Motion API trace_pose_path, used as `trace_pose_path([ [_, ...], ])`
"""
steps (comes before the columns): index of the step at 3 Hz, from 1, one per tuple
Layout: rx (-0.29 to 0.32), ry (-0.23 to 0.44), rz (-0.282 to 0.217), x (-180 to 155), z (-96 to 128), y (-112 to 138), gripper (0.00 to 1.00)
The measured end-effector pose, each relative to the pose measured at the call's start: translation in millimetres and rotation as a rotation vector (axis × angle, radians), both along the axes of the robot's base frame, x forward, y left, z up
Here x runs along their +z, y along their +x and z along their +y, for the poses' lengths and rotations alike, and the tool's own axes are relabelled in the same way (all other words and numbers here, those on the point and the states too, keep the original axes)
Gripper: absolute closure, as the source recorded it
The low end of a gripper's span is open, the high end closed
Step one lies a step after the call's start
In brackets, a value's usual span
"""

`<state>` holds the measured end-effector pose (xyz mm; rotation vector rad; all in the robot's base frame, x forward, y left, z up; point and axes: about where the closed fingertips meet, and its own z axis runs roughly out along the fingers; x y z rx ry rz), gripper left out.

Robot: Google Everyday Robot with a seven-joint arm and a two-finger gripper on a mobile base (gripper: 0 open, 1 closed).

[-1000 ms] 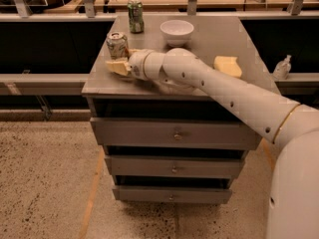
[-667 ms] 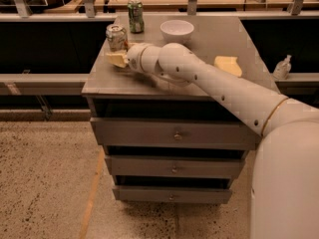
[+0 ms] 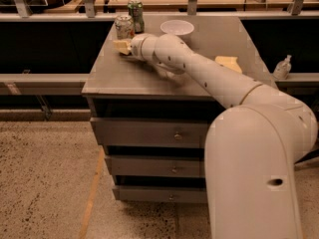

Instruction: Move 7up can near green can

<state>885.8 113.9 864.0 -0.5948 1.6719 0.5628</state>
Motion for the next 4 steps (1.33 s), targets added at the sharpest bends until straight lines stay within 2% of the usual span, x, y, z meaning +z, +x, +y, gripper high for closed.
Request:
trace_pose_path([
  [1, -0.056, 0.001, 0.016, -3.8, -2.6, 36.5, 1.00],
  [2, -0.112, -0.004, 0.013, -0.2, -3.8, 68.9, 0.75],
  [4, -0.159, -0.010, 0.017, 1.6, -5.5, 86.1, 0.29],
])
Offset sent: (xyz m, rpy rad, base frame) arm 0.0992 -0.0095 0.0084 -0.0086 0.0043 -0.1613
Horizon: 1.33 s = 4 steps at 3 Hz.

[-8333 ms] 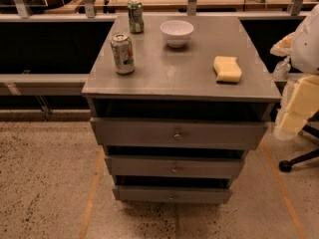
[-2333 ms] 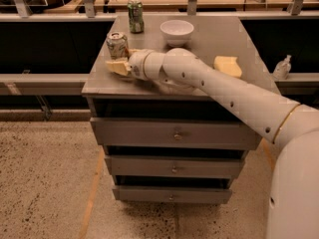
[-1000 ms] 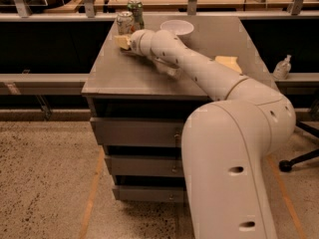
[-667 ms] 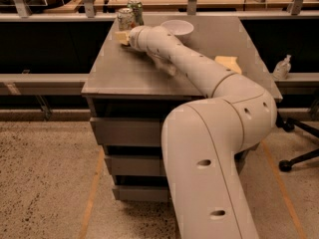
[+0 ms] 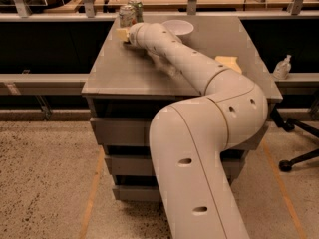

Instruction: Move 7up can near green can

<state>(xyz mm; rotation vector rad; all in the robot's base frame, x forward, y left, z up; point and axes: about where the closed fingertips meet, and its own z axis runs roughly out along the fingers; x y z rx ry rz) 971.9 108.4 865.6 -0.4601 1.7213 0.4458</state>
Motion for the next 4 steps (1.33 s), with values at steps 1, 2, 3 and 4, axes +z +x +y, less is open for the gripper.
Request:
trace_pose_path([
  [1, -0.014, 0.007, 0.009, -1.9, -0.9, 0.4, 0.05],
  [2, -0.014, 0.014, 0.019, -3.6, -1.3, -2.0, 0.00],
  [3, -0.007, 0.039, 0.028, -1.7, -1.9, -13.3, 0.00],
  [4, 0.022, 0.069, 0.039, 6.4, -4.5, -42.1, 0.00],
])
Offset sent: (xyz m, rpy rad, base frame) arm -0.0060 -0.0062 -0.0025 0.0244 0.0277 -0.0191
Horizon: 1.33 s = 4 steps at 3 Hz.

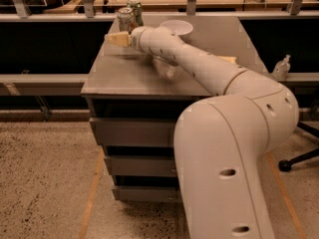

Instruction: Move 7up can near green can

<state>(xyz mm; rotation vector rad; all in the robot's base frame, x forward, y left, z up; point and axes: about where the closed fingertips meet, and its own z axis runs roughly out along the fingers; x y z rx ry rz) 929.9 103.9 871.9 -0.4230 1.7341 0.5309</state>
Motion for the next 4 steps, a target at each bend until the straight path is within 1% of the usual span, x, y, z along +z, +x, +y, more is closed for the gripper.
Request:
trace_pose_path([
  [1, 0.079, 0.004, 0.017, 22.5, -6.9, -54.3, 0.00],
  [2, 0.152, -0.034, 0.011, 60.2, -22.5, -94.0, 0.00],
  [3, 0.153, -0.066, -0.022, 94.5, -63.5, -141.1, 0.00],
  [4, 0.017, -0.114, -0.055, 125.4, -134.1, -188.4, 0.00],
])
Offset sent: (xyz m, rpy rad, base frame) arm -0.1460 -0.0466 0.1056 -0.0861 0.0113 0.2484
